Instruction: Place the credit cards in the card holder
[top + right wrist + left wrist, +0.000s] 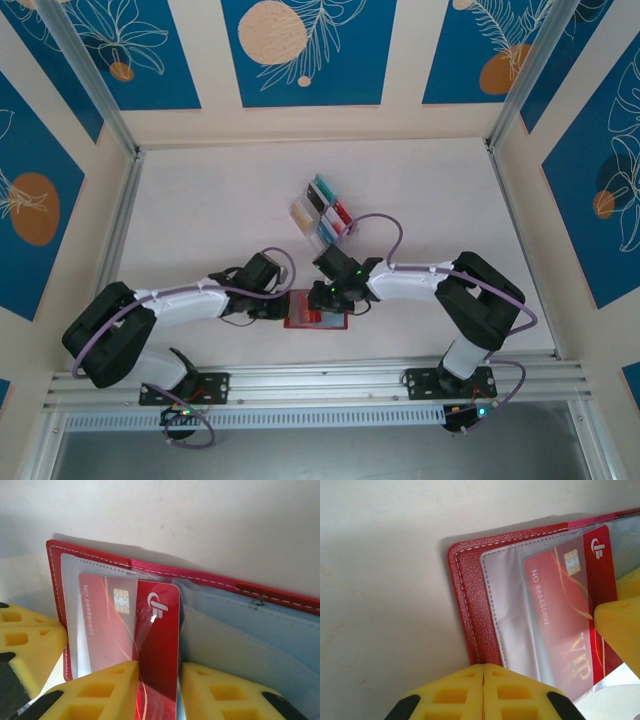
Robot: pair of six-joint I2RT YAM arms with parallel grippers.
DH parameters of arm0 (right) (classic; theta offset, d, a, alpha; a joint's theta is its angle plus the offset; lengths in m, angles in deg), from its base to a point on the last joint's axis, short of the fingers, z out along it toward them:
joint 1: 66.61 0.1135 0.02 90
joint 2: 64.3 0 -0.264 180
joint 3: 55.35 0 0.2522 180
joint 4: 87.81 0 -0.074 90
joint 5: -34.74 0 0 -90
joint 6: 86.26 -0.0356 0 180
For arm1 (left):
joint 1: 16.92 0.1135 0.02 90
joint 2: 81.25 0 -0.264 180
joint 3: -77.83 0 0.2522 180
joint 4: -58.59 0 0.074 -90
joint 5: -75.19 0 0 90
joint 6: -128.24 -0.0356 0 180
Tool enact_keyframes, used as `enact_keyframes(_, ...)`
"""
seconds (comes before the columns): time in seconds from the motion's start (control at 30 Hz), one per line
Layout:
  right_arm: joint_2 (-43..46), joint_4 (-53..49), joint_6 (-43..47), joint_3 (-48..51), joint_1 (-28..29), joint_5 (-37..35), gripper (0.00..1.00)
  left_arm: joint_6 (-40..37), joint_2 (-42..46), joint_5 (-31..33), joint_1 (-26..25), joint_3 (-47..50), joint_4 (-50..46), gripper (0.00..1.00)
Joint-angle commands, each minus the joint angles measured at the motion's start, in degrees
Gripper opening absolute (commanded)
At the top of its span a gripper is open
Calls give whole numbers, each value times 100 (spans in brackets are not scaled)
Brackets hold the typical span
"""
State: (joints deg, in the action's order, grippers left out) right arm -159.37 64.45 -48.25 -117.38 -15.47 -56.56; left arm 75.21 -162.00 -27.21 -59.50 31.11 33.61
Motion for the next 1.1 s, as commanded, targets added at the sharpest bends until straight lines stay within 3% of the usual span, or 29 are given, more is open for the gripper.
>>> enact_keyframes(0.0, -174, -1173, 293, 129, -21, -190, 29, -67, -261, 142, 20, 228, 78, 7)
enact_keyframes(0.57, -648, -904, 155, -357, 241, 134, 0, 104, -521, 14, -67, 374, 472, 6)
enact_keyframes(1.07, -662, 187, -696, -68, 208, 676, 0, 250, -529, 166, -273, 368, 500, 6)
